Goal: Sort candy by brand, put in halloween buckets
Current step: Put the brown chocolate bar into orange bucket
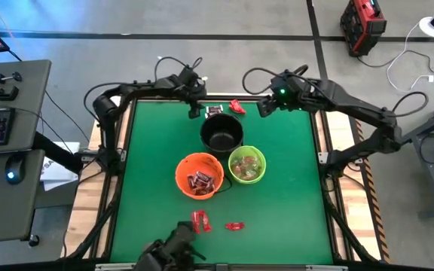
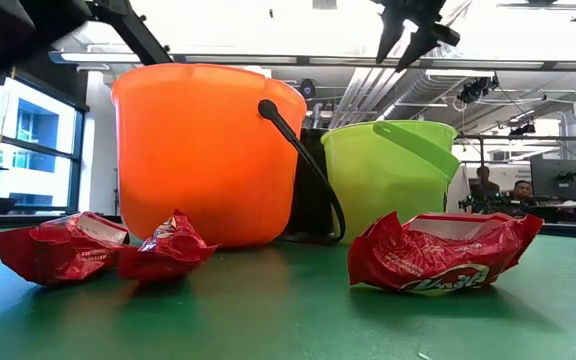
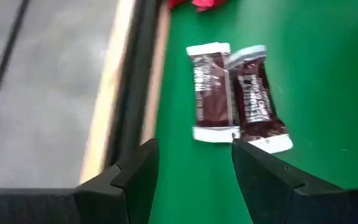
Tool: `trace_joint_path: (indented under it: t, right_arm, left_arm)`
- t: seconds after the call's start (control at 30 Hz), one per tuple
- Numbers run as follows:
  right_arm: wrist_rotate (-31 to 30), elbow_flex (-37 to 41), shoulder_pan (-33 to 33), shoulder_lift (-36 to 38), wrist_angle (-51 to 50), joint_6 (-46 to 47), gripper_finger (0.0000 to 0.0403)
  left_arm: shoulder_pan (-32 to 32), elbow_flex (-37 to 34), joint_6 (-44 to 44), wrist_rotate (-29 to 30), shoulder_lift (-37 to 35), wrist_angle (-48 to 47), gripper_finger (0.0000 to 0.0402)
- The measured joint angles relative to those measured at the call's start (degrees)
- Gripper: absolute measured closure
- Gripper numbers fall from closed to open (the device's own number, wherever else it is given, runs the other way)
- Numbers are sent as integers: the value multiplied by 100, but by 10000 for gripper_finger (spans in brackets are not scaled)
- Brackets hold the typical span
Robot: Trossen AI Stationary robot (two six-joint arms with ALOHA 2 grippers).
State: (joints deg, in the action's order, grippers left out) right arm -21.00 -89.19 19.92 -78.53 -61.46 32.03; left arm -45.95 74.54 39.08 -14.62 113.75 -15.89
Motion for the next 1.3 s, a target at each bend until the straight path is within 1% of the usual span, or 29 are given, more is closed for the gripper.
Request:
trace_joint_path:
  t: [0.1, 0.23, 0.43, 0.53, 0.67, 0.77, 0.83, 0.97, 1.03, 1.17, 1.2, 1.3]
  right_arm:
    - [49, 0, 77, -100, -3, 280, 183]
    - [266, 0, 81, -291, -1, 471, 183]
    - [721, 1, 71, -567, 0, 552, 183]
    - [867, 2, 71, -627, 4, 680, 183]
    - [958, 2, 69, -627, 17, 808, 183]
    - [1005, 2, 69, -627, 23, 809, 183]
    - [1021, 2, 69, -627, 30, 809, 183]
    - [1064, 2, 69, -627, 98, 814, 183]
    - [1188, 2, 69, -627, 100, 883, 183]
    - [1524, 2, 35, -627, 98, 977, 183]
    - [1564, 2, 15, -627, 98, 973, 183]
    - [1573, 2, -100, -627, 95, 964, 183]
  left_arm:
    - [24, -4, 169, -227, 169, 155, 211]
    - [79, -5, 326, -447, 289, 339, 211]
    - [163, -2, 602, -451, 449, 839, 211]
    - [175, 20, 495, -380, 624, 801, 211]
    - [168, 78, 467, -385, 585, 871, 212]
    - [168, 66, 257, -542, 599, 733, 218]
    - [168, 114, 165, -768, 680, 566, 230]
    - [170, 437, 84, -777, 830, 212, 277]
    - [172, 554, -10, -619, 885, 46, 308]
    - [196, 736, -202, -61, 946, -256, 384]
    - [195, 750, -232, 1, 953, -314, 392]
    - [162, 771, -152, 283, 941, -761, 398]
